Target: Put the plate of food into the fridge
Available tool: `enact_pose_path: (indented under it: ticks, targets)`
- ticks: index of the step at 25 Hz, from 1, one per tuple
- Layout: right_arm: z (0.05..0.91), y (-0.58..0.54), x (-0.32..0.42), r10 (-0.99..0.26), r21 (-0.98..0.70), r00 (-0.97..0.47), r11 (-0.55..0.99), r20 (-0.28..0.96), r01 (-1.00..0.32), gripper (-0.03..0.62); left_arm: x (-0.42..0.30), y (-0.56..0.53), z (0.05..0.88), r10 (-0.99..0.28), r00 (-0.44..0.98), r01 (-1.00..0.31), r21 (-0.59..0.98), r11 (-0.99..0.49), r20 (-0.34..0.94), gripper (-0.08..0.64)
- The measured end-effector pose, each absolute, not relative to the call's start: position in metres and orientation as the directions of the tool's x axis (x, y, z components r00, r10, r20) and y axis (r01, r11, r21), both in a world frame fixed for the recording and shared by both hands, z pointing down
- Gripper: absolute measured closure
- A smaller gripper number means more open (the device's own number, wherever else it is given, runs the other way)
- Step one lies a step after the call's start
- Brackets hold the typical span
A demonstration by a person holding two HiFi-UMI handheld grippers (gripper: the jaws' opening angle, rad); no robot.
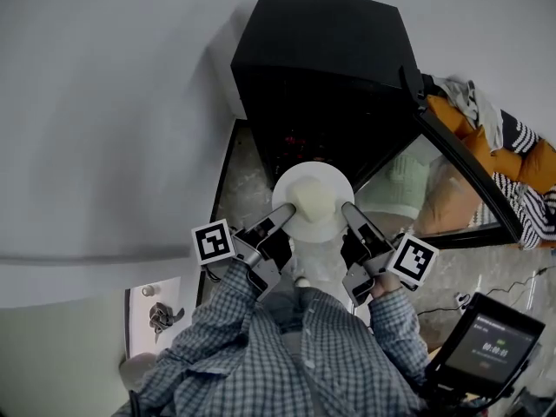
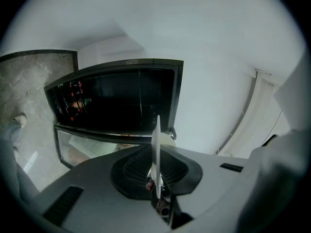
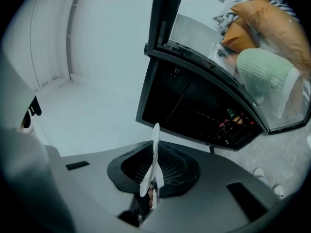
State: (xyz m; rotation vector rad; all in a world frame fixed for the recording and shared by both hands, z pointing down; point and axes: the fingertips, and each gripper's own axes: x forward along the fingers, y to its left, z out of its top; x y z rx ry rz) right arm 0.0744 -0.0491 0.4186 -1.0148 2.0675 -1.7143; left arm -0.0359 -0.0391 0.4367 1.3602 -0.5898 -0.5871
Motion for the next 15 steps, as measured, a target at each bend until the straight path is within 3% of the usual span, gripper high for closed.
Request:
enact_pose_path:
  ticks: [15]
  targets:
    - [0.4229,-0.0453,0.0765,-0.657,-0.935,-0.713,0.033,0.246,-0.353,0.558,-0.0348,-0.0389,0.4392,-0.675,0.734,0.011,0.992,0.128,0.079,0.534]
